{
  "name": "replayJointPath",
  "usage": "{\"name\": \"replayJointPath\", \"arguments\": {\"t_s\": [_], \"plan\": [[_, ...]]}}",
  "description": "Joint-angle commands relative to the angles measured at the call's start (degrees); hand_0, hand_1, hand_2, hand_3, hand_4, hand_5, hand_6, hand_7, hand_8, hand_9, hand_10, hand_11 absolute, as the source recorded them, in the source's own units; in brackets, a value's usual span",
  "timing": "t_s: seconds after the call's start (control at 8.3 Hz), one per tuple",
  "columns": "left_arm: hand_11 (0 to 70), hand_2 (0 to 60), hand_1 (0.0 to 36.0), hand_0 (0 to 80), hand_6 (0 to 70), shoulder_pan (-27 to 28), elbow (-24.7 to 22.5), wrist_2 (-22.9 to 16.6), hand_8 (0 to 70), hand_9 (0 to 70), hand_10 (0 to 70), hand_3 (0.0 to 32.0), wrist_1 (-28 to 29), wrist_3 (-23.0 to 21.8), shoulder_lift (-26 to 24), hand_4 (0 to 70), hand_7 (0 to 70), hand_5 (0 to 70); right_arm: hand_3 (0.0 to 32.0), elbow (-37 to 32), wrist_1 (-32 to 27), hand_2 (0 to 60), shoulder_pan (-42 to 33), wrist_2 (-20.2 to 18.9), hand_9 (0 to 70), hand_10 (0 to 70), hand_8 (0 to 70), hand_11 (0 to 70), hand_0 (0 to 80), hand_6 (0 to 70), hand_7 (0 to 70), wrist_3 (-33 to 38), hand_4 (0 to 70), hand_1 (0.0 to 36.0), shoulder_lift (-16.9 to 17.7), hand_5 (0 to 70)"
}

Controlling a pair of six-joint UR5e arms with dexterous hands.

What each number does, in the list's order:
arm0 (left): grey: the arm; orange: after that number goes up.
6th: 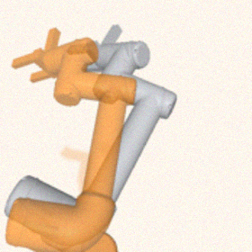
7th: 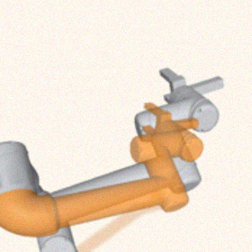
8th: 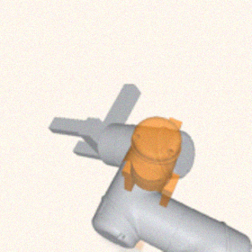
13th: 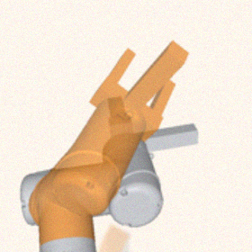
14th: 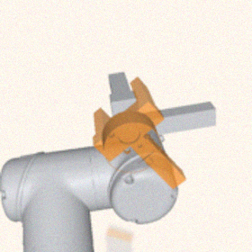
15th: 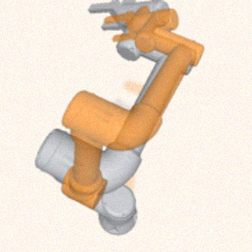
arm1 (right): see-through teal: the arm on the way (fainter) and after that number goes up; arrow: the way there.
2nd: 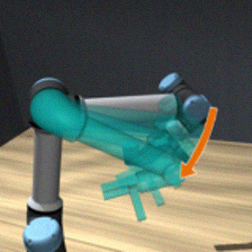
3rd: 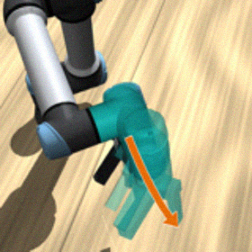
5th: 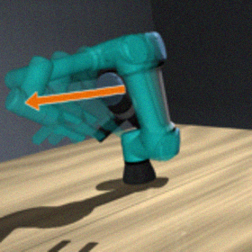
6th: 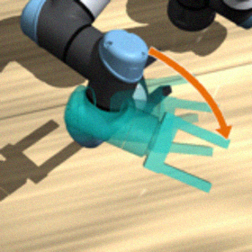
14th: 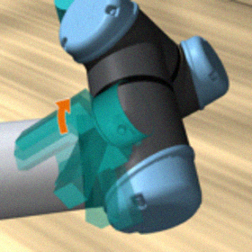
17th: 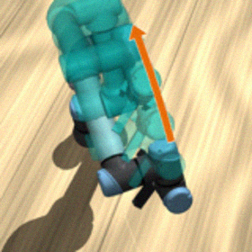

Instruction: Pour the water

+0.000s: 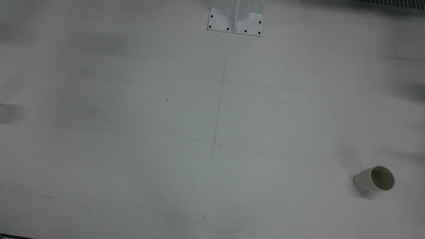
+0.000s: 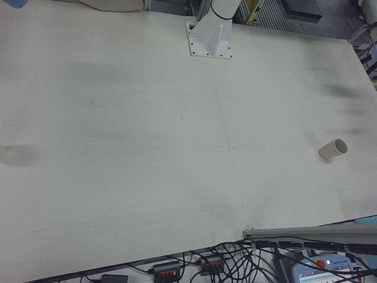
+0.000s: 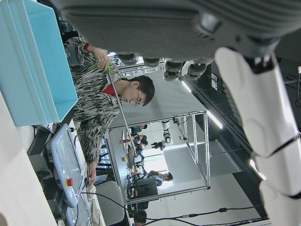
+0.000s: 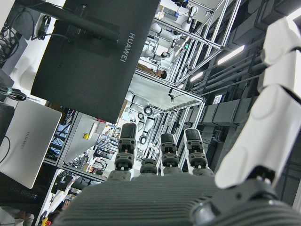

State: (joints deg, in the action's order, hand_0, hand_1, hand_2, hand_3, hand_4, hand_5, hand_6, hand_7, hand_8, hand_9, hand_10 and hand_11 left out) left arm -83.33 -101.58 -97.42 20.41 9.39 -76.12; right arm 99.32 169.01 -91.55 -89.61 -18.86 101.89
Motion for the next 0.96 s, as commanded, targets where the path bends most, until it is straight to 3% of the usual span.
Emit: {"name": "replayJointPath", "arguments": {"t_s": [0.0, 0.12, 0.36, 0.6, 0.72, 0.84], "plan": [[1.7, 7.2, 12.8, 47.4, 3.6, 0.01, -0.99, 0.03, 0.0, 0.6, 0.1, 0.0, -0.37, -0.16, 2.02, 11.6, 10.4, 0.0, 0.0, -10.73, -9.67, 4.9, 1.28, -0.21, 3.8, 13.4, 3.2, 20.4, 43.2, 8.5, 12.9, -0.48, 4.5, 8.0, 1.02, 13.9], [1.6, 7.8, 12.4, 46.9, 3.5, 0.18, -0.55, 0.03, 0.0, 0.6, 0.2, 0.0, -0.19, 0.62, 2.11, 11.3, 10.4, 0.0, 0.0, -10.21, -10.8, 0.7, 1.99, -0.38, 2.3, 14.4, 3.4, 21.8, 39.2, 4.5, 8.0, 0.13, 0.0, 5.3, 1.03, 8.2], [1.6, 8.5, 12.1, 46.6, 3.6, 3.06, 5.39, 0.21, 0.0, 0.7, 0.2, 0.0, 6.18, 8.92, 2.03, 11.2, 10.5, 0.0, 0.0, -9.41, -10.37, 9.0, 3.39, -0.65, 4.0, 13.1, 2.3, 20.3, 46.0, 10.2, 15.4, 0.05, 8.2, 10.9, 1.47, 18.4], [1.4, 18.8, 20.6, 50.0, 2.4, 8.69, 8.58, 0.39, 0.3, 0.1, 0.0, 0.0, 9.29, 18.07, 0.89, 5.7, 7.8, 0.0, 0.0, -9.5, -10.37, 16.2, 4.62, -0.39, 4.8, 12.5, 1.7, 19.5, 46.9, 12.1, 17.6, -0.91, 12.5, 13.7, 1.47, 21.8], [0.1, 18.5, 22.3, 50.9, 0.0, 9.93, 11.72, 2.47, 0.4, 0.0, 0.0, 3.8, 13.3, 22.12, 0.71, 0.0, 4.2, 0.0, 0.0, -9.41, -10.37, 17.8, 6.02, -0.21, 5.2, 12.4, 2.0, 19.4, 46.9, 12.3, 18.1, -1.53, 13.7, 14.1, 1.29, 21.9], [0.0, 13.6, 15.9, 47.0, 0.0, 13.16, 16.02, 5.11, 0.0, 0.0, 0.0, 11.0, 16.21, 23.29, -1.03, 0.0, 1.6, 0.0, 0.0, -9.41, -10.37, 18.7, 7.78, 0.14, 6.0, 12.7, 2.5, 19.8, 46.8, 12.9, 19.0, -1.71, 14.9, 13.9, 0.86, 22.7]]}}
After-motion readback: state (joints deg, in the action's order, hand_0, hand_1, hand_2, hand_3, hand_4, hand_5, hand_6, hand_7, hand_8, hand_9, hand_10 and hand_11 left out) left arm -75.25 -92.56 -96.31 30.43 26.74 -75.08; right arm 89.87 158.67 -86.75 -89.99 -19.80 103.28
